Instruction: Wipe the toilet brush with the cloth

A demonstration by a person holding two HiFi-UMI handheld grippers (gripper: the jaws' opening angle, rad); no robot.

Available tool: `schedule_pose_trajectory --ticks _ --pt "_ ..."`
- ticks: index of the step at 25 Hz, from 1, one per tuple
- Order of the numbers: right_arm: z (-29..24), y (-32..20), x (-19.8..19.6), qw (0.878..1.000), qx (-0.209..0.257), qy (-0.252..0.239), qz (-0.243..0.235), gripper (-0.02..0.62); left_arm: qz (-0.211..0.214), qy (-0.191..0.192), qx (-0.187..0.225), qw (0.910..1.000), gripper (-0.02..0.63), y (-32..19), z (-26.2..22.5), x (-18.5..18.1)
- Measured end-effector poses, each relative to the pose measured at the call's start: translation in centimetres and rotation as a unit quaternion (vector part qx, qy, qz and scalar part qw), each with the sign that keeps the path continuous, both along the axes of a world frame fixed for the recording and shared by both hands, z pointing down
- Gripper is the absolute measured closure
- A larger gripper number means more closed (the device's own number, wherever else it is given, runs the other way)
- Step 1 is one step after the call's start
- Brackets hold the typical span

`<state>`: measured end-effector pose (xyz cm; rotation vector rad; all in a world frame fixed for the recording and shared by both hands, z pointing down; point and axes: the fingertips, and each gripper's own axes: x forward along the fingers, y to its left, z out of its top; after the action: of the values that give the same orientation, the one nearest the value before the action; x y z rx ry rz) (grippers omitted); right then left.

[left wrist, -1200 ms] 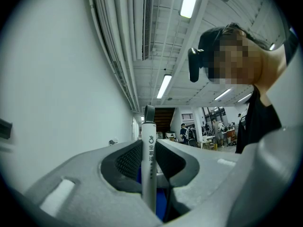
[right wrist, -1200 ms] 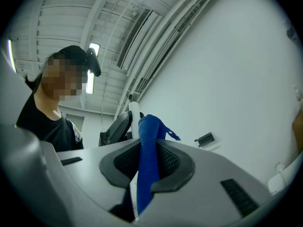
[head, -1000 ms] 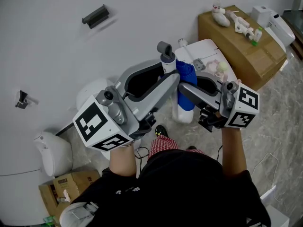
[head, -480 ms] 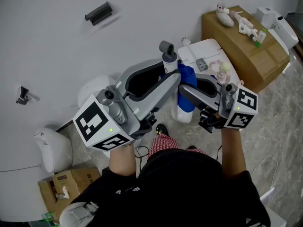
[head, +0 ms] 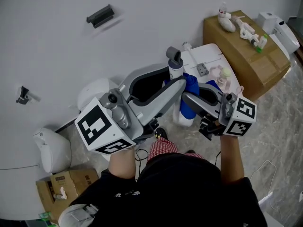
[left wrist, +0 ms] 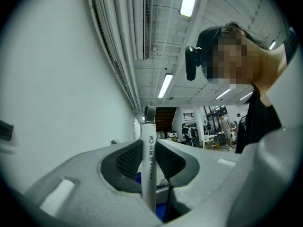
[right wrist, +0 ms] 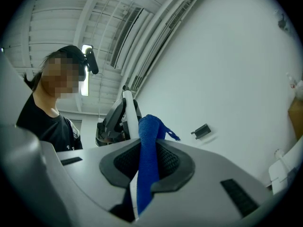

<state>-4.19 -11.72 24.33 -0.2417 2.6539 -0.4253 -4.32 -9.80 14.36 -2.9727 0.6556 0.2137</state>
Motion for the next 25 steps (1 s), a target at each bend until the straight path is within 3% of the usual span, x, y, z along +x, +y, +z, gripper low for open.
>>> schedule_pose_trajectory --ticks 25 --pt "3.3 -1.1 1.8 0.998 -0.060 -0.015 0.024 0.532 0.026 0.004 0.004 0.9997 0.514 -0.3 -0.6 1.2"
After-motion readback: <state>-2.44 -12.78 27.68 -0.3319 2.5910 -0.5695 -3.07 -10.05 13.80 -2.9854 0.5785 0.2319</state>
